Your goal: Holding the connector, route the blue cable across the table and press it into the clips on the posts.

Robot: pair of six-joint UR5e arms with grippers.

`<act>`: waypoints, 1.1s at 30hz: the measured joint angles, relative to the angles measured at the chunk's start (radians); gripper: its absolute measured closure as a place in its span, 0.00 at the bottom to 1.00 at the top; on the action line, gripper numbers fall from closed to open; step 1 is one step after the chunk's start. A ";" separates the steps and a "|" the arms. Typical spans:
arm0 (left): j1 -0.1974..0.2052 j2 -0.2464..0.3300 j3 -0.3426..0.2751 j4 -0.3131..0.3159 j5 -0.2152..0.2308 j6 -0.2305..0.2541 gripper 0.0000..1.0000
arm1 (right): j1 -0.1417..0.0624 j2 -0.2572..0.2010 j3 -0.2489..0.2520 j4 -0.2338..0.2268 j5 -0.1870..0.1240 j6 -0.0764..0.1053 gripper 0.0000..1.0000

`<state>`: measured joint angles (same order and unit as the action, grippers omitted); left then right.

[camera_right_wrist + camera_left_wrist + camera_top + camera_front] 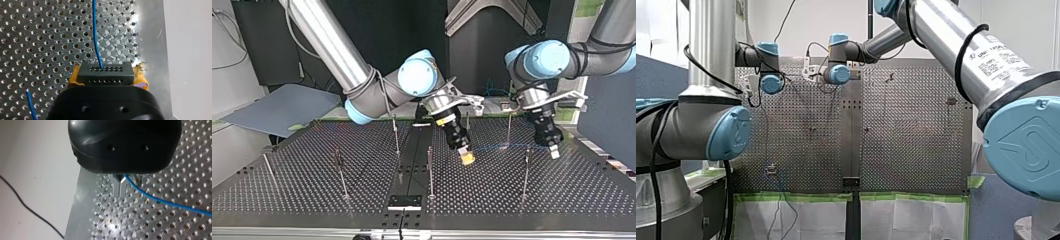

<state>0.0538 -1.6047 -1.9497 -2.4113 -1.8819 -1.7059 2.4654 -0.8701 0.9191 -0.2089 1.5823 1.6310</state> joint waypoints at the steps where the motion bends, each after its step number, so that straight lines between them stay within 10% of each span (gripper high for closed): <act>1: 0.008 -0.001 0.001 0.001 0.007 -0.003 1.00 | -0.001 0.000 -0.003 0.000 0.000 0.000 1.00; 33: 0.105 -0.142 0.072 0.064 0.246 -0.113 1.00 | -0.035 0.005 -0.108 0.053 0.010 0.002 1.00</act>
<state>0.1583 -1.7466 -1.8781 -2.3468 -1.6362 -1.8188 2.4304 -0.8651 0.8115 -0.1555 1.5923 1.6325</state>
